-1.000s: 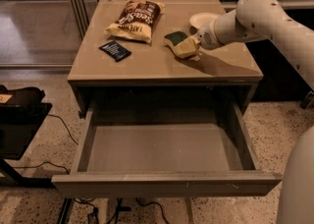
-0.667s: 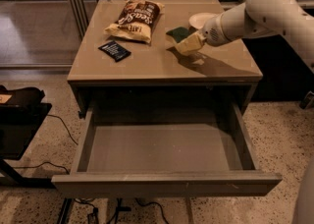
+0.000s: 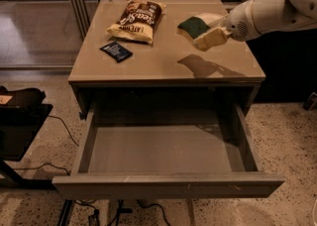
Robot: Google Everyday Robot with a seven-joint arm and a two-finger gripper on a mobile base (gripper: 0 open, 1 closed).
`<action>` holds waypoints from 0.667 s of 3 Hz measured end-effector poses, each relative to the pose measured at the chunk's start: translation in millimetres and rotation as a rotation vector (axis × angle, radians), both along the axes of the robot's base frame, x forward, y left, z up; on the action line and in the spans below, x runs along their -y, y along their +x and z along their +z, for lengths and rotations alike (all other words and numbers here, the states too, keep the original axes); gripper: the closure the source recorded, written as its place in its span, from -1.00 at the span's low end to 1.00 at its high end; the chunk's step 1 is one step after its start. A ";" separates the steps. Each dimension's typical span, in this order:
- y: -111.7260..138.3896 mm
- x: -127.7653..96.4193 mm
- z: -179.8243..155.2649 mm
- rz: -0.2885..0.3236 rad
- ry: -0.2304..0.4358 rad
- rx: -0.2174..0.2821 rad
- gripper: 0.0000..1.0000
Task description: Place sponge into top drawer
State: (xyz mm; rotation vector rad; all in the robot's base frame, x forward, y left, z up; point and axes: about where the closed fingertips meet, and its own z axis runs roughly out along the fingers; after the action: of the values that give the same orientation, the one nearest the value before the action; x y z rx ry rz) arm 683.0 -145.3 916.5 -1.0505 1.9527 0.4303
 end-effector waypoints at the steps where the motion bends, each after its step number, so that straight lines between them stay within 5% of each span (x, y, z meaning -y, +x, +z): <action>1: -38.1 25.3 4.2 0.033 -0.025 0.029 1.00; 2: -79.1 53.2 -14.4 0.038 -0.046 0.016 1.00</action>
Offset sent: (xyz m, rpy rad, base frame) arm -0.1351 -0.0963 -0.0461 -0.0740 0.0183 0.0305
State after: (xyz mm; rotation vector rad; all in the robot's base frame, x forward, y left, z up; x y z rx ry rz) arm 603.9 -198.4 902.1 -1.1180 1.9393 0.3987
